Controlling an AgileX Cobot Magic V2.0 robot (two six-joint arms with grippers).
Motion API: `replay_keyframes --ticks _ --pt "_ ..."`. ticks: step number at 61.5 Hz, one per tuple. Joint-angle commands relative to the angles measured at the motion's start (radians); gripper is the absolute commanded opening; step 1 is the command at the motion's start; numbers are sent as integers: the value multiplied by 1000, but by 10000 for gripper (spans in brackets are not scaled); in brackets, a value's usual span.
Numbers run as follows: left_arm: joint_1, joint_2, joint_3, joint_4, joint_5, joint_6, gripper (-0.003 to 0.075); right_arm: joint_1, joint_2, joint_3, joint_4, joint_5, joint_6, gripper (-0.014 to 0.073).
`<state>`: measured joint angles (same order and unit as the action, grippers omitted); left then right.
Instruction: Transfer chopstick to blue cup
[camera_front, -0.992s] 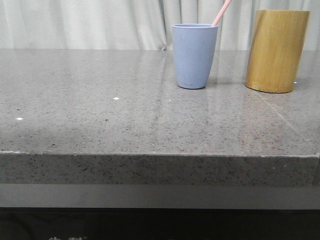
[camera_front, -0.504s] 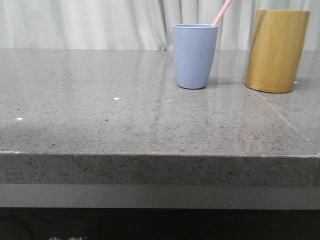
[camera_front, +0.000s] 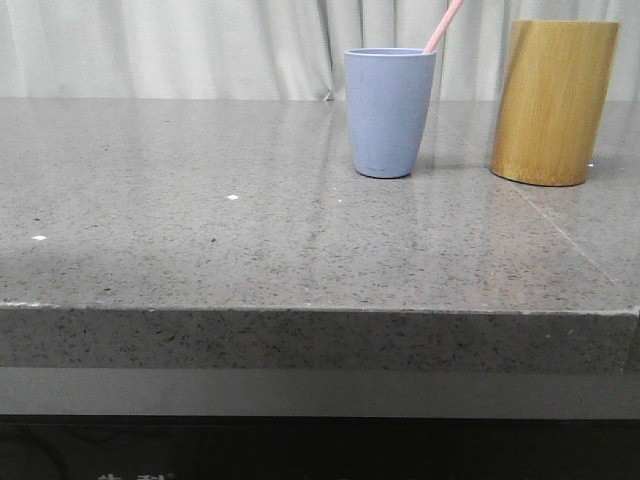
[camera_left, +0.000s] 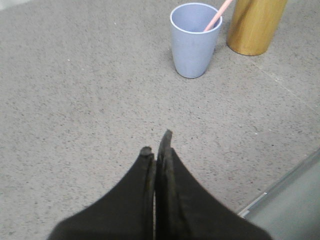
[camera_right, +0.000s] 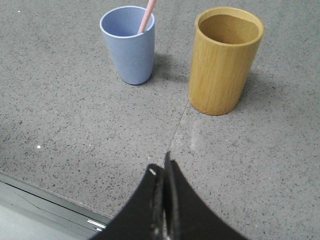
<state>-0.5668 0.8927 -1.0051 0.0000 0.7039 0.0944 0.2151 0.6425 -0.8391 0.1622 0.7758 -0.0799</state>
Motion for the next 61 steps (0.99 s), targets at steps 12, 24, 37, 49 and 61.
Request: replay_keyframes --ticks 12,24,37,49,61 --pt "241 -265 320 32 -435 3 -19 -1 -1 -25 3 -69 -2 -69" --pt "374 -515 617 0 -612 3 -19 -1 -1 -25 3 -69 -2 -69" --pt "459 -787 869 -88 -696 3 -19 -1 -1 -25 3 -69 -2 -69" --pt "498 -925 1003 -154 -765 3 -19 -1 -1 -25 3 -69 -2 -69" --pt "497 -923 1021 -174 -773 3 -19 -1 2 -25 3 -69 -2 -69"
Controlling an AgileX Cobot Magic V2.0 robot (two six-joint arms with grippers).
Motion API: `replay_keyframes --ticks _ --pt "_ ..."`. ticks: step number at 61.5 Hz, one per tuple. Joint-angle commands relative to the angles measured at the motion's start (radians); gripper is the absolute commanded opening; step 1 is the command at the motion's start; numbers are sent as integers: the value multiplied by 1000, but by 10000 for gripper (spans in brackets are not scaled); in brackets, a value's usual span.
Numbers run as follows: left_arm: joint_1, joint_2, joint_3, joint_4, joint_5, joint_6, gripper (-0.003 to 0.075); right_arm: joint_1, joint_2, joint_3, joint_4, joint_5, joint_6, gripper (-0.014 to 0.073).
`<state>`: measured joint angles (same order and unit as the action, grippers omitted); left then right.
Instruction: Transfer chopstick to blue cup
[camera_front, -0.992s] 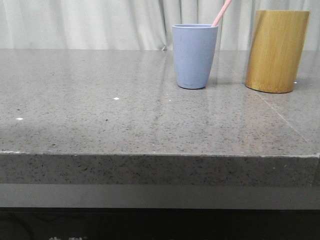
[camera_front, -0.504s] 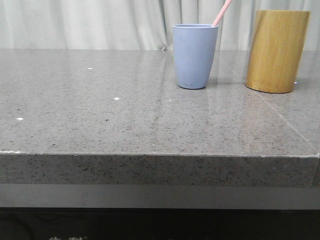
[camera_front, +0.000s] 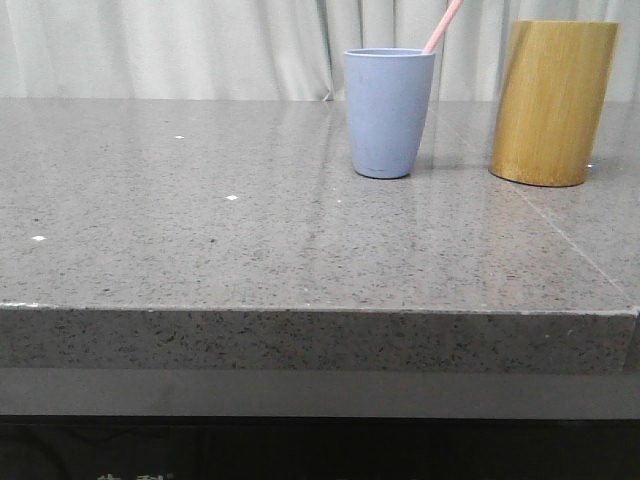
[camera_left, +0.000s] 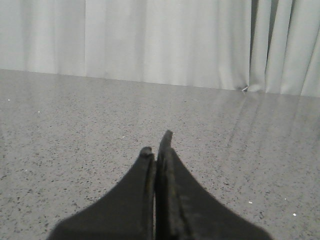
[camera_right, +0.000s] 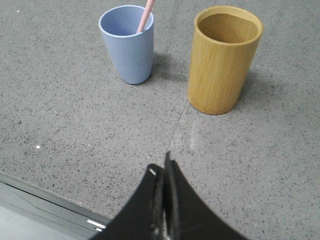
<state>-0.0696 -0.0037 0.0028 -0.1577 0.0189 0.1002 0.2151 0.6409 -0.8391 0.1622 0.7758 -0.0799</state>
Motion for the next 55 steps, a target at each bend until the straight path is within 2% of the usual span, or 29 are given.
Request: replay_keyframes --ticks 1,23,33,55 --pt "0 -26 13 -17 -88 -2 -19 -1 3 -25 3 -69 -2 -69" --pt "0 -25 13 -17 -81 -17 -19 -1 3 -25 3 -69 -2 -69" --pt "0 -25 13 102 -75 -132 -19 -1 3 -25 3 -69 -2 -69" --pt "-2 -25 13 95 -73 -134 -19 -1 3 -25 3 -69 -2 -69"
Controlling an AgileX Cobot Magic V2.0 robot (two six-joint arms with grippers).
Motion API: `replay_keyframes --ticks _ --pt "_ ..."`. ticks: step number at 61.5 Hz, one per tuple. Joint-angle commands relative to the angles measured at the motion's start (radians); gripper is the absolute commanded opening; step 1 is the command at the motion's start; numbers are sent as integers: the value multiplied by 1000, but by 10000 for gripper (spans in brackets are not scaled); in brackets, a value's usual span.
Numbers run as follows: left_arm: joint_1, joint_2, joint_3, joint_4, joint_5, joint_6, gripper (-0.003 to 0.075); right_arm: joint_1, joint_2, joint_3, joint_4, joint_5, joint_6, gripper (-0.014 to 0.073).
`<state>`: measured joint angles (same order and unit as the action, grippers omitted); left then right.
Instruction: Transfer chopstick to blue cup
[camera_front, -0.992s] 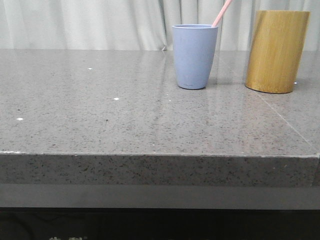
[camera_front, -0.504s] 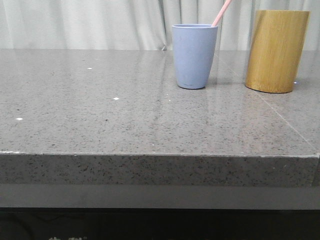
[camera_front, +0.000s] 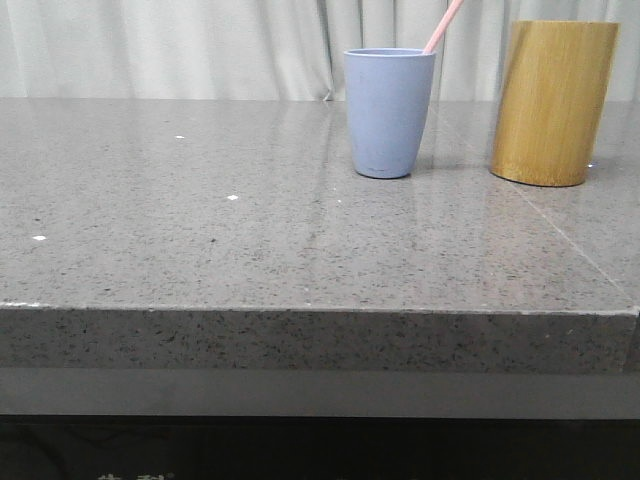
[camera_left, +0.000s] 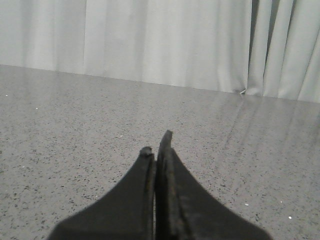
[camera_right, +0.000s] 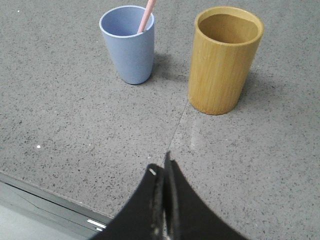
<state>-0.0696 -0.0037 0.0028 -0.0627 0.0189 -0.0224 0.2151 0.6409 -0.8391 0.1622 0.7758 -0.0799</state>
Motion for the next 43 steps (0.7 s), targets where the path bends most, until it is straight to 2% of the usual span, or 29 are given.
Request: replay_keyframes --ticks 1,43 --pt "-4 -25 13 0 -73 -11 -19 -1 3 -25 3 -69 -2 -69" --pt "-14 -25 13 0 -78 8 -19 -1 3 -25 3 -69 -2 -69"
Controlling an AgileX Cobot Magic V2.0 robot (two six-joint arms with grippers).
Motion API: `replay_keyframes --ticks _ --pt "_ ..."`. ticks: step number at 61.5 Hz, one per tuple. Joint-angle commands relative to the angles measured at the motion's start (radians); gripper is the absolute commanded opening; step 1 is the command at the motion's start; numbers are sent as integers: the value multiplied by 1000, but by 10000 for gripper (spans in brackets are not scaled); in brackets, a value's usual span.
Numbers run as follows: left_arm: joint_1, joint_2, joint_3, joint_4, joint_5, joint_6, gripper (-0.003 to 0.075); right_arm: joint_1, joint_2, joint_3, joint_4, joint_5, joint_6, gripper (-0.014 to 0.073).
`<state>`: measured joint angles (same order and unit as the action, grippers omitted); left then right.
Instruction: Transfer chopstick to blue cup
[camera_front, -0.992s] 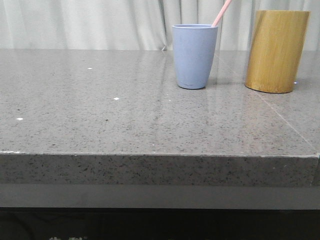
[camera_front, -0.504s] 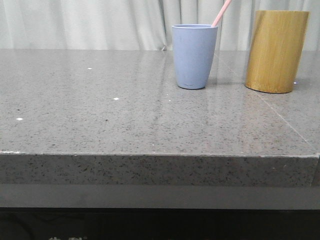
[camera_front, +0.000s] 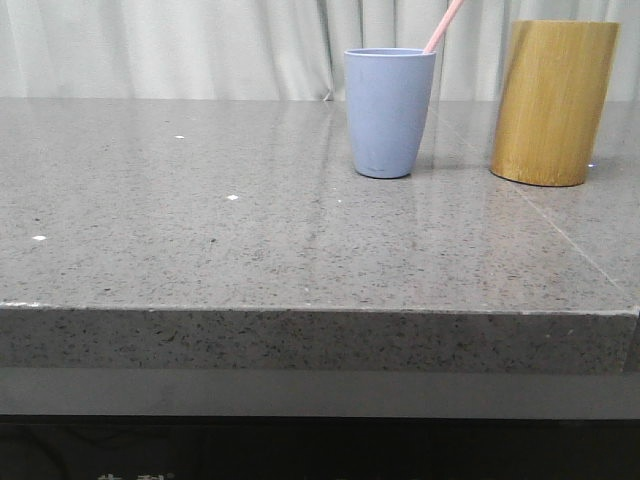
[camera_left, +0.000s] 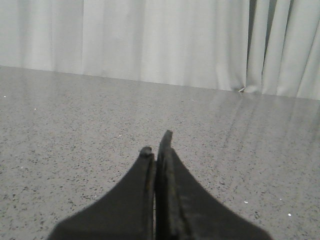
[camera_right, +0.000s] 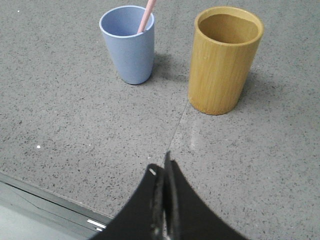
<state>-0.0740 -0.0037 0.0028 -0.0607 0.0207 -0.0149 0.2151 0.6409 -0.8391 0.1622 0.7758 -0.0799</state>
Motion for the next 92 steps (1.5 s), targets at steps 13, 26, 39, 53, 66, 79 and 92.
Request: replay_keyframes --ticks 13,26,39,53,66,79,92 --pt "-10 -25 13 -2 -79 1 -19 -1 3 -25 3 -69 -2 -69" --pt "-10 -25 13 -2 -79 1 -19 -1 3 -25 3 -69 -2 -69" --pt "-10 -25 13 -2 -79 1 -19 -1 3 -25 3 -69 -2 -69" --pt "-10 -25 13 -2 -79 1 -19 -83 -117 91 -50 -199 -3 -67" --pt "-10 -25 13 -2 -79 1 -19 -184 -379 456 -48 -540 -3 -67" --pt "-10 -25 13 -2 -79 1 -19 -239 -610 757 -38 -776 -2 -67" --pt "-10 -25 13 -2 -79 1 -19 -234 -673 862 -28 -853 -2 -67"
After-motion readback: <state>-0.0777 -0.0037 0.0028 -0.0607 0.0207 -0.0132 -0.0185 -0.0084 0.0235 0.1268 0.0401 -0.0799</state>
